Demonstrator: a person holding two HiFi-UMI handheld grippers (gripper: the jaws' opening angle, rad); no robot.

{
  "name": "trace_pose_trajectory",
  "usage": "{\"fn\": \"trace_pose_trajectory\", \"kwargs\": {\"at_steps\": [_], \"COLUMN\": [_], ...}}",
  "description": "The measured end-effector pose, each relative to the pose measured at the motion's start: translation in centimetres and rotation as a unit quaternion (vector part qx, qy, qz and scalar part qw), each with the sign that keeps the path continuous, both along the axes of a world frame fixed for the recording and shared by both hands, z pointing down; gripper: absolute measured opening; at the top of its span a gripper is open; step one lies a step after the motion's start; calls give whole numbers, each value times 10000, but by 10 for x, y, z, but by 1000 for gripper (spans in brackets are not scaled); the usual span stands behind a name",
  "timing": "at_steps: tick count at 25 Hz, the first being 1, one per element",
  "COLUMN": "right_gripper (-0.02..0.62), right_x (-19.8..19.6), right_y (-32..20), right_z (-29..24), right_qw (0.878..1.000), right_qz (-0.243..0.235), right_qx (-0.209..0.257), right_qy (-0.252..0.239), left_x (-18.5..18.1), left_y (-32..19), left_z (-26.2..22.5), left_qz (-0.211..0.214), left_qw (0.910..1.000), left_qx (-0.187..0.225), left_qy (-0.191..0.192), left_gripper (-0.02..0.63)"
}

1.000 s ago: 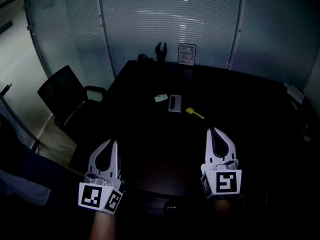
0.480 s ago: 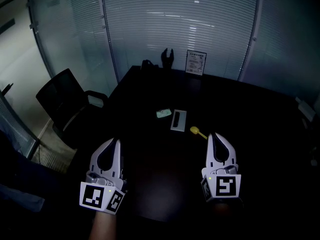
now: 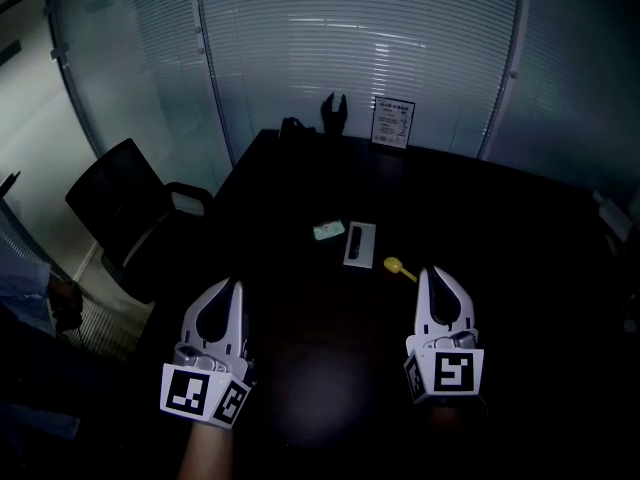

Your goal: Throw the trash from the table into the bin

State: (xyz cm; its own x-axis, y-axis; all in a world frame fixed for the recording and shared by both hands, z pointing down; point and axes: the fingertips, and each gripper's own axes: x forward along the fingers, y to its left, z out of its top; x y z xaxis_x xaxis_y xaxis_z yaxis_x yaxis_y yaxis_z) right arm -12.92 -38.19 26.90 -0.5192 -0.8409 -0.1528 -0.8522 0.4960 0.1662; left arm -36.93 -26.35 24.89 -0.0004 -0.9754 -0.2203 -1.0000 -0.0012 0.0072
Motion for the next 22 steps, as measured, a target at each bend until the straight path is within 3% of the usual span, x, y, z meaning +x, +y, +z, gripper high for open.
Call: {"fn": "trace_pose_trajectory", "kwargs": {"at_steps": [10, 17, 22], "right_gripper": [6, 8, 82], "right_x": [-9, -12, -13], "right_y": [-16, -48, -78], "right_z": [13, 47, 88], "right_qw": [9999, 9969, 9891], "right_qz": [46, -382, -711], "right_qx": [-116, -544, -1037], "right_qy": [43, 425, 773], "left_x": [-12, -7, -6], "left_y": [-13, -30, -49], "left_z": [1, 5, 13], "left_qz": [7, -107, -50], "left_qw": [10000, 9999, 9999], "left_qx": [-13, 9, -116], "left_qy": [-42, -43, -90], "left_gripper": [0, 0, 0]}}
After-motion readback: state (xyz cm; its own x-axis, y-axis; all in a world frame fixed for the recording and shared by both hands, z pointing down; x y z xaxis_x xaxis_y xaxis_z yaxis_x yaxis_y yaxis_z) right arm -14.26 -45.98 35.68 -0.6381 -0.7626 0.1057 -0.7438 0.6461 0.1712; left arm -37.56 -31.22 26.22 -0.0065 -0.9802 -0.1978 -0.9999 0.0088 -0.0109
